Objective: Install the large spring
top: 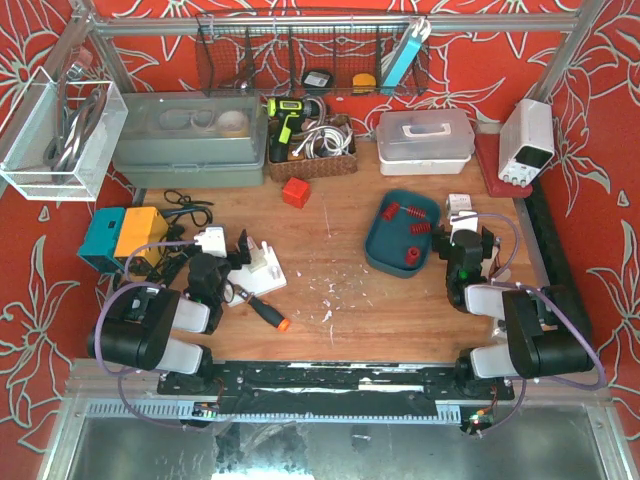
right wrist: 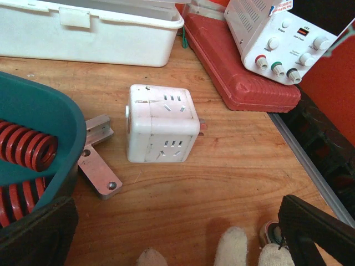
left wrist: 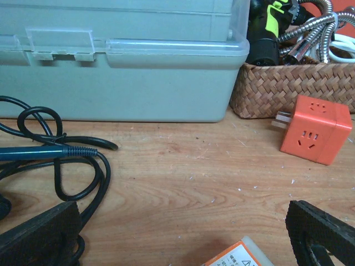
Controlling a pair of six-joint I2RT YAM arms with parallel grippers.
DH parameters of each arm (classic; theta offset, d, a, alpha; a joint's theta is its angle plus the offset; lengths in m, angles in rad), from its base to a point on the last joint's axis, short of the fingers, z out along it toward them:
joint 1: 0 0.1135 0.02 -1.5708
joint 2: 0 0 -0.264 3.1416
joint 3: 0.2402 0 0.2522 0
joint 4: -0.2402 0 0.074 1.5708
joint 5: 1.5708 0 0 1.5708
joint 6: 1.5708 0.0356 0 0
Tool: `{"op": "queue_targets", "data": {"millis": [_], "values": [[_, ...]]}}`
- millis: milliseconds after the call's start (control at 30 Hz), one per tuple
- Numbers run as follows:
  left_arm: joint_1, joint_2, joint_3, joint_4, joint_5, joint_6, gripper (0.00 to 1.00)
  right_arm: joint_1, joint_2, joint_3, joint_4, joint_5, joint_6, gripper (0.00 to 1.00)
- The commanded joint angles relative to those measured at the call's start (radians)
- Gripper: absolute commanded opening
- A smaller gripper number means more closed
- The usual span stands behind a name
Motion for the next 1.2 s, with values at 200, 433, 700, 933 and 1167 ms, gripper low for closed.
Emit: {"op": "queue_targets", "data": {"millis": [200, 433, 700, 933, 1167], "values": [[0.005, 0.002, -0.004, 0.040, -0.015, 0.004, 1.00, -0.003, 0.000, 0.012, -0.006, -0.006, 0.007, 0.99], [0.005, -0.005, 0.005, 0.035, -0.030, 0.001, 1.00, 0.003, -0.057, 0.039, -0.077, -0.024, -0.016, 0.99], [-0.001, -0.216, 0.457, -0.898, -0.115, -0.224, 1.00, 0.003, -0.310, 0.273, -0.544, -0.113, 0.194, 0.99], [-0.001, -0.170, 0.846, -1.406, 0.114, -0.513, 1.00, 0.000, -0.251, 0.664, -1.260, -0.048, 0.441, 0.99], [0.039, -0.304, 0.694, -1.319, 0.382, -0.628, 1.00, -0.007, -0.239, 0.662, -1.264, -0.327, 0.550, 0.99]]}}
